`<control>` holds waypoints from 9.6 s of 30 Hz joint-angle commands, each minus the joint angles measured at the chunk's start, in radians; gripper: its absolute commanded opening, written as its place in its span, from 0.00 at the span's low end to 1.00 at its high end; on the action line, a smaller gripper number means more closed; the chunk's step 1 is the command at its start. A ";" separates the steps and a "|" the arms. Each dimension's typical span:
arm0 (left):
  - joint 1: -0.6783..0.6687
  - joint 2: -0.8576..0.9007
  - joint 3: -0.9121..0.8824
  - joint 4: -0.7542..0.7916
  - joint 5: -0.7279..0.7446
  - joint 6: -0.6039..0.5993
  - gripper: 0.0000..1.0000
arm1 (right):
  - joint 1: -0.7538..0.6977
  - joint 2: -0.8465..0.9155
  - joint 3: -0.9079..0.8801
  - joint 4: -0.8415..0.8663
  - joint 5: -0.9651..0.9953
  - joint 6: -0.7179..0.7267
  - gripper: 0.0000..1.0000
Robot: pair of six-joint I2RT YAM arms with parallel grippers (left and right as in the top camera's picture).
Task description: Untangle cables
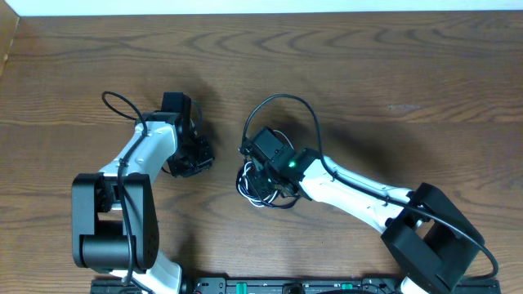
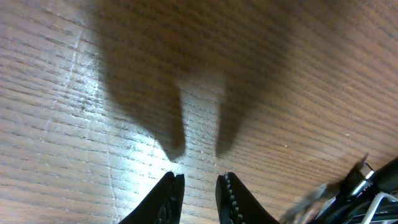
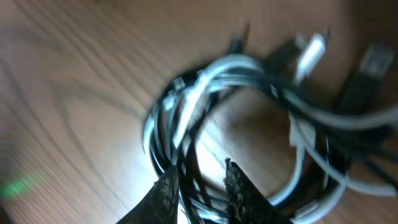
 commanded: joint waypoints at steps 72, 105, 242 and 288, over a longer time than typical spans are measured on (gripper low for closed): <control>0.002 0.005 -0.008 0.012 0.227 0.153 0.33 | -0.158 0.093 0.011 0.209 -0.511 0.078 0.48; -0.243 0.006 -0.008 0.062 0.138 0.300 0.61 | -0.377 -0.092 0.010 -0.153 -0.050 0.041 0.77; -0.263 0.050 -0.006 0.046 -0.134 0.158 0.09 | -0.357 0.026 -0.315 -0.225 0.192 -0.072 0.91; -0.264 -0.021 0.020 0.016 -0.056 0.229 0.07 | -0.512 -0.058 0.033 -0.148 -0.312 -0.083 0.90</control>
